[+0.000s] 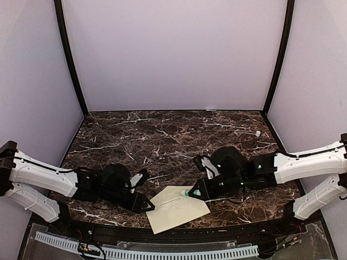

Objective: Place the letter into the envelope and seal it
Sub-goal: Paint the envelope at the center of the board, then seal the envelope flap on the envelope.

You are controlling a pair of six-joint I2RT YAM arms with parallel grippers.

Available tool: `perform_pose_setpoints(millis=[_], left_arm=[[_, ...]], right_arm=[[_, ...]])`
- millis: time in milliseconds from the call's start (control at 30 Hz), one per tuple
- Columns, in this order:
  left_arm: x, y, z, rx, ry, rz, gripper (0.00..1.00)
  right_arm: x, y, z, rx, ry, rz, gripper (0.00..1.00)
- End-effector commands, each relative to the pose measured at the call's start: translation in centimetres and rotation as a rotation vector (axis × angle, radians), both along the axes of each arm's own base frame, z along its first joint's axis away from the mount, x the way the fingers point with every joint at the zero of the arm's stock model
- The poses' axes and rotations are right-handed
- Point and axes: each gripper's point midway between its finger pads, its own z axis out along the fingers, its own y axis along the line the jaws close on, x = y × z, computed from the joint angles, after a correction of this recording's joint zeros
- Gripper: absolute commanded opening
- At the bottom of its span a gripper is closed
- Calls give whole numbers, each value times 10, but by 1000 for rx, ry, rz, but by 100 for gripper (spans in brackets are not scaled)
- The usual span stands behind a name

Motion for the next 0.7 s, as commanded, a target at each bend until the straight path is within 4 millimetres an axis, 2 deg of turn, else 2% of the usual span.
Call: perform_pose_setpoints(millis=[0, 100, 133, 167, 200, 300, 367, 467, 667], left_arm=[[20, -2, 68, -65, -147, 44, 54], [29, -10, 126, -202, -219, 79, 61], [29, -13, 152, -285, -239, 87, 63], [27, -16, 165, -336, -242, 76, 65], [26, -20, 189, -429, -258, 77, 68], [15, -29, 233, -608, -263, 26, 73], [11, -36, 245, -658, -242, -2, 76], [6, -44, 258, -714, -209, -29, 79], [4, -59, 272, -778, -190, -77, 81]], right_arm=[[17, 5, 67, 258, -142, -73, 0], [26, -2, 103, 430, -234, -140, 1], [27, -5, 114, 490, -260, -152, 1], [28, -6, 126, 547, -287, -158, 2], [27, -7, 138, 602, -312, -156, 2], [25, -6, 168, 723, -372, -138, 2], [21, -3, 184, 788, -404, -110, 2], [11, 5, 199, 849, -431, -45, 3], [-6, 26, 206, 875, -433, 51, 3]])
